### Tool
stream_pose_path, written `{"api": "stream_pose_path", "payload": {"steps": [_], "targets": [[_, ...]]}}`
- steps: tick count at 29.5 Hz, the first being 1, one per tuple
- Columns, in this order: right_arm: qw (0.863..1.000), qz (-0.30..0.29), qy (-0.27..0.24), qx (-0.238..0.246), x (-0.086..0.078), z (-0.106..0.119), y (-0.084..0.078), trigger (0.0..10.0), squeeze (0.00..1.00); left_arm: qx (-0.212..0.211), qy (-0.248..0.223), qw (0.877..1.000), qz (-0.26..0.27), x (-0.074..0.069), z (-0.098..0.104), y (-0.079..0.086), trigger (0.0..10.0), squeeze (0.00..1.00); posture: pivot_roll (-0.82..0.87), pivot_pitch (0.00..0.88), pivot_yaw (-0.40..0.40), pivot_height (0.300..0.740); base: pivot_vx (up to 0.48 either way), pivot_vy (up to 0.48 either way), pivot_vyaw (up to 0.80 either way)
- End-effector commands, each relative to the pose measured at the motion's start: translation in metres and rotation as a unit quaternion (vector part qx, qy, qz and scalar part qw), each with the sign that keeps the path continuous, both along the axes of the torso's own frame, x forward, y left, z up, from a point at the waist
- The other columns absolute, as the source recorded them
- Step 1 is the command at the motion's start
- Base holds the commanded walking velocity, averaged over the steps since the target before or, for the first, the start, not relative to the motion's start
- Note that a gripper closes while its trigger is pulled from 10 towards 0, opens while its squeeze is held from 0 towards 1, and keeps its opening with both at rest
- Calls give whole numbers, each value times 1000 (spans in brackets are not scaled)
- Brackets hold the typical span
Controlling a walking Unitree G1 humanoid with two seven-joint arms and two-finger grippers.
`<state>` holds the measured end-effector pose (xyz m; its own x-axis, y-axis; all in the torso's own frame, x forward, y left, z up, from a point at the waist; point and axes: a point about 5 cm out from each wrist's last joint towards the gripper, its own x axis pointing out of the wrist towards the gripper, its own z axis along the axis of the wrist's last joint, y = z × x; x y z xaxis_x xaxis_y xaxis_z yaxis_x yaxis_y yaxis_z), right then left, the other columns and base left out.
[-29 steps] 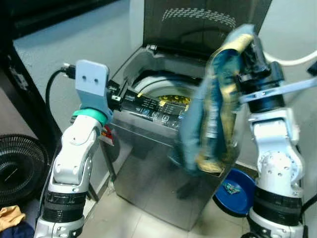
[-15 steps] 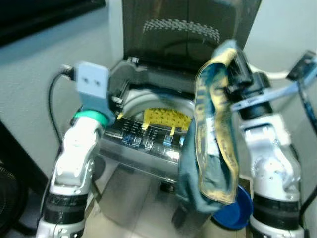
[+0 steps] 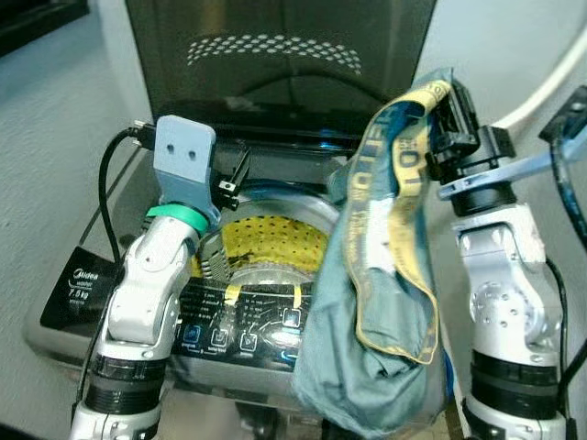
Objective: Clothes washing
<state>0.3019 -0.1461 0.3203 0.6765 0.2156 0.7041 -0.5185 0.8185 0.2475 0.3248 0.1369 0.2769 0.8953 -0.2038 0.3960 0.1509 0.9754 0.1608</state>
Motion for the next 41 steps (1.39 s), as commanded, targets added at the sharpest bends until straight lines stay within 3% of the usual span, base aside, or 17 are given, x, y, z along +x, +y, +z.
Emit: {"api": "stream_pose_path", "payload": {"steps": [1,6,7,9,17,18,20,23,25,26,28,30,34,37,40,41], "targets": [[1000,7,-6,-4,-1,1,5,10000,0,-5,0,1000,6,-2,0,6,10000,0,33,0,61,740,0,0,0],[1000,3,-13,-22,-2,2,7,10000,0,-5,-2,1000,2,-2,1,5,10000,0,33,0,61,740,0,0,0],[997,-5,-30,-73,-4,3,13,10000,0,-1,-9,1000,-27,-5,5,3,10000,0,30,0,61,740,0,0,0],[994,-4,-41,-96,-5,5,16,10000,0,13,-18,998,-55,-8,9,1,10000,0,30,0,61,740,0,0,0],[985,43,-99,-131,-15,26,25,10000,0,64,-37,982,-172,-24,23,-6,10000,0,27,0,60,740,0,0,0],[984,50,-119,-122,-17,39,24,10000,0,64,-29,971,-230,-34,23,-14,10000,0,28,0,58,740,0,0,0],[984,52,-145,-91,-20,58,20,10000,0,69,-16,954,-293,-47,20,-27,10000,0,31,0,55,740,0,0,0],[986,43,-153,-50,-20,68,13,10000,0,62,-16,946,-317,-54,17,-37,10000,0,37,0,51,740,0,0,0],[989,23,-143,19,-15,73,3,10000,0,9,-18,941,-338,-57,23,-47,10000,0,42,0,49,740,0,0,0],[989,23,-143,19,-15,73,3,10000,0,9,-18,941,-338,-57,23,-47,10000,0,42,0,49,740,0,0,0],[986,49,-140,81,-14,77,-3,10000,0,-29,-9,927,-373,-58,24,-58,10000,0,44,1,50,740,0,0,0],[977,120,-168,48,-23,80,9,10000,0,-22,12,912,-410,-59,14,-67,10000,0,42,1,53,740,0,0,0],[961,195,-196,-1,-33,86,27,10000,0,-18,39,871,-490,-65,9,-78,10000,0,32,0,59,740,0,0,0],[948,230,-217,-11,-40,96,32,10000,0,-18,50,855,-517,-63,7,-83,10000,0,25,0,64,740,0,0,0],[940,247,-235,-19,-47,103,33,10000,0,-21,61,853,-518,-56,5,-85,10000,0,18,0,67,740,0,0,0],[926,273,-259,-31,-60,113,34,10000,0,-18,77,869,-488,-36,0,-84,10000,0,6,0,73,740,0,0,0]]}}
